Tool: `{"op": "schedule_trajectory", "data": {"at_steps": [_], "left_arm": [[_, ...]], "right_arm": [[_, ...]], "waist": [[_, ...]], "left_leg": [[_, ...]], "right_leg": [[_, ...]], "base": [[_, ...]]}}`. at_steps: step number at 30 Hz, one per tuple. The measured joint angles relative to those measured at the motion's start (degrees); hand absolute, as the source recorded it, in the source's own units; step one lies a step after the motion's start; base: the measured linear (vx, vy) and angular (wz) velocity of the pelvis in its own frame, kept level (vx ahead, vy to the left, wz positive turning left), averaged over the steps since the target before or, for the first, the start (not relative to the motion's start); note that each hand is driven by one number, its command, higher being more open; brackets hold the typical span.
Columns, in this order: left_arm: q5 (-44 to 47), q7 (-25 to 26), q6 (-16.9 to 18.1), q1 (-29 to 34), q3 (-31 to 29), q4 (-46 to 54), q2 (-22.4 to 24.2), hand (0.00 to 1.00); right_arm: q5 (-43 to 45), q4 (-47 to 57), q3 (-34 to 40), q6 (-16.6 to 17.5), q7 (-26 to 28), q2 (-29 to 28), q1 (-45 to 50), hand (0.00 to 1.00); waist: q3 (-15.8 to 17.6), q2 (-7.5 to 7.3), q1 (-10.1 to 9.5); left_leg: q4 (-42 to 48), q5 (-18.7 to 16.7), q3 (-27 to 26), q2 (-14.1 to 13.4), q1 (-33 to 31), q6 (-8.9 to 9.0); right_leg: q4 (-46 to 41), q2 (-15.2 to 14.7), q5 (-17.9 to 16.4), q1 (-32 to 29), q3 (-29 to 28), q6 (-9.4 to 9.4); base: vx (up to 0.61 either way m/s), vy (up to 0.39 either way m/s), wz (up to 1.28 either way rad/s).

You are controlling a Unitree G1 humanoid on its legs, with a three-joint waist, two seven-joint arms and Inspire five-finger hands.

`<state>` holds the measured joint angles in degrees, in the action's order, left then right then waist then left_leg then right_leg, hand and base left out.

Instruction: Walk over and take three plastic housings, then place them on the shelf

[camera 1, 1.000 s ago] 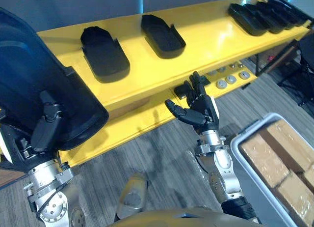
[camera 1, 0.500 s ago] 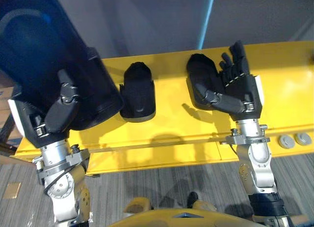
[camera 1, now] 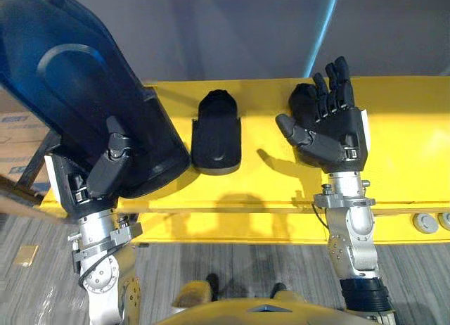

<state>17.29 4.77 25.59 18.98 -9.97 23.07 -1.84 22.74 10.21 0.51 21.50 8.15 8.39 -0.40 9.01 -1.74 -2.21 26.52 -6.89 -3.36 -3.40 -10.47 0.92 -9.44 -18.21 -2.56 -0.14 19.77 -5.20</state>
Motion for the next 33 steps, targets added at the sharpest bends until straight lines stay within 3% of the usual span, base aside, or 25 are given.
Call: {"op": "schedule_trajectory", "data": {"at_steps": [1, 3, 4, 5, 6, 7, 8, 10, 11, 13, 15, 16, 19, 27, 33], "left_arm": [[-0.3, 0.1, 0.9, 0.0, 0.0, -2.3, 0.0, 0.0], [-1.4, 0.7, 1.9, 0.0, 0.1, -5.1, 0.0, 0.0], [-2.2, 0.6, 1.9, 0.0, 0.3, -5.9, 0.1, 0.0], [-2.5, -0.4, 2.1, 0.1, 0.4, -5.9, 0.1, 0.0], [-2.6, -1.3, 2.3, 0.0, 0.6, -5.5, -0.1, 0.0], [-2.6, -2.0, 2.6, -0.4, 0.7, -5.5, -0.5, 0.0], [-2.2, -3.4, 2.5, -2.0, 0.8, -5.7, -2.7, 0.0], [-2.0, -4.6, 0.9, -2.1, 0.7, -5.7, -5.5, 0.0], [-2.0, -4.9, 0.4, -2.4, 0.8, -5.7, -6.2, 0.0], [-1.1, -6.6, -0.4, -4.1, 1.2, -5.7, -8.2, 0.0], [0.0, -8.1, -1.0, -5.7, 2.3, -5.6, -8.2, 0.0], [0.1, -8.1, -1.2, -5.8, 4.2, -4.9, -8.0, 0.0], [-1.8, -7.1, -2.5, -6.0, 7.5, -4.4, -7.8, 0.0], [-5.1, -4.5, -5.7, -6.1, 8.7, -4.1, -7.8, 0.0], [-11.4, -0.8, -11.7, -6.6, 7.5, -3.0, -7.8, 0.0]], "right_arm": [[0.1, -1.1, -0.3, 0.1, 0.0, 0.7, -0.3, 1.0], [0.2, -1.6, -0.4, 0.3, -0.1, 1.8, -0.5, 1.0], [0.9, -1.7, -0.4, 0.9, -0.1, 3.0, -0.5, 1.0], [2.2, -2.1, -0.2, 1.4, -0.1, 4.0, -0.5, 1.0], [3.1, -2.8, 0.0, 1.8, -0.2, 4.3, -0.4, 1.0], [3.2, -3.4, 0.3, 2.0, -0.5, 4.0, -0.2, 1.0], [3.1, -5.6, 1.0, 1.7, -0.8, 1.6, -0.1, 1.0], [3.0, -7.3, -1.0, 0.0, -0.7, -0.8, 1.2, 1.0], [2.7, -7.2, -1.7, -0.1, -0.4, -0.8, 1.8, 1.0], [0.3, -3.9, -2.2, -0.4, 0.4, -1.0, 3.0, 1.0], [0.0, 1.0, -1.7, -0.4, 0.4, -1.2, 4.2, 1.0], [0.0, 2.4, -1.7, -0.3, 0.6, -1.5, 4.3, 1.0], [0.0, 1.4, -1.4, -0.6, 1.1, -1.6, 4.7, 1.0], [-1.1, 0.9, 4.2, -1.0, -0.6, 0.9, 4.7, 1.0], [-1.1, 1.6, 3.7, -1.0, -0.9, 1.2, 5.0, 1.0]], "waist": [[0.1, -0.16, 0.46], [-0.5, 1.06, 0.86], [-0.7, 2.9, 1.12], [-0.9, 5.36, 1.51], [-1.3, 7.0, 1.79], [-1.6, 7.44, 2.02], [-0.5, 5.18, 1.33], [0.3, 4.12, -0.47], [0.1, 3.81, -0.4], [-0.9, 2.07, 0.24], [-1.1, 1.7, 1.13], [-1.4, 1.26, 1.38], [-1.4, 1.89, 1.36], [-1.5, 2.99, 2.81], [-2.0, 4.59, 3.51]], "left_leg": [[2.7, 0.7, 0.7, -3.8, -0.9, 1.66], [3.6, 1.9, 4.3, -6.8, -0.8, 3.13], [3.4, 2.4, 5.6, -7.9, 0.5, 3.64], [2.2, 1.5, 5.0, -8.9, 2.5, 5.34], [-0.1, -1.8, 3.0, -9.7, 4.4, 9.87], [-1.6, -6.0, 1.0, -9.9, 5.8, 12.38], [-0.2, -8.7, -1.8, -8.0, 6.4, 11.5], [0.0, -10.1, -3.9, -8.1, 6.2, 8.31], [-0.6, -9.8, -3.4, -8.0, 5.9, 7.41], [-5.9, -5.7, -0.5, -5.8, 5.3, 5.78], [-10.3, -2.2, 1.5, -3.0, 5.0, 4.57], [-12.2, -0.8, 1.6, -1.7, 5.0, 4.07], [-12.3, -0.6, 1.6, -0.4, 4.8, 3.96], [-19.4, 4.4, 2.2, -2.2, 5.7, 5.83], [-25.2, 7.4, 0.3, -2.2, 8.3, 5.65]], "right_leg": [[-1.6, -1.9, 0.3, -0.2, -0.3, -0.68], [-3.7, -5.0, 0.4, -2.2, -2.5, -3.25], [-4.4, -6.1, 0.6, -3.1, -4.1, -5.18], [-4.3, -6.9, 1.3, -3.5, -5.4, -6.88], [-3.7, -7.0, 2.4, -3.4, -5.9, -8.72], [-2.9, -7.3, 3.7, -3.1, -6.1, -9.32], [-0.4, -9.6, 8.4, -1.9, -7.1, -8.74], [2.8, -8.5, 18.1, -2.6, -5.2, -3.62], [1.1, -7.2, 17.3, -2.7, -4.7, -3.37], [-2.4, -1.5, 7.6, -1.5, -4.4, -3.89], [-1.1, 1.5, 2.7, -0.2, -4.4, -4.48], [1.8, 2.6, 2.3, 1.0, -4.1, -3.54], [6.8, 2.3, 3.3, 4.0, -4.2, -4.4], [7.6, 4.9, 2.9, 2.6, -3.3, -3.65], [7.3, 4.8, 3.2, 1.5, -5.0, -3.52]], "base": [[-0.08, 0.268, -0.03], [-0.06, 0.358, -0.21], [-0.07, 0.405, -0.33], [-0.12, 0.589, -0.32], [-0.13, 0.639, -0.15], [-0.15, 0.816, -0.1], [-0.15, 0.66, -0.31], [-0.23, 0.576, -0.38], [-0.16, 0.402, 0.15], [0.01, 0.233, 0.68], [0.09, 0.177, 0.79], [0.08, 0.125, 0.54], [0.04, 0.05, 0.17], [-0.05, -0.065, 0.04], [-0.04, -0.007, -0.12]]}}
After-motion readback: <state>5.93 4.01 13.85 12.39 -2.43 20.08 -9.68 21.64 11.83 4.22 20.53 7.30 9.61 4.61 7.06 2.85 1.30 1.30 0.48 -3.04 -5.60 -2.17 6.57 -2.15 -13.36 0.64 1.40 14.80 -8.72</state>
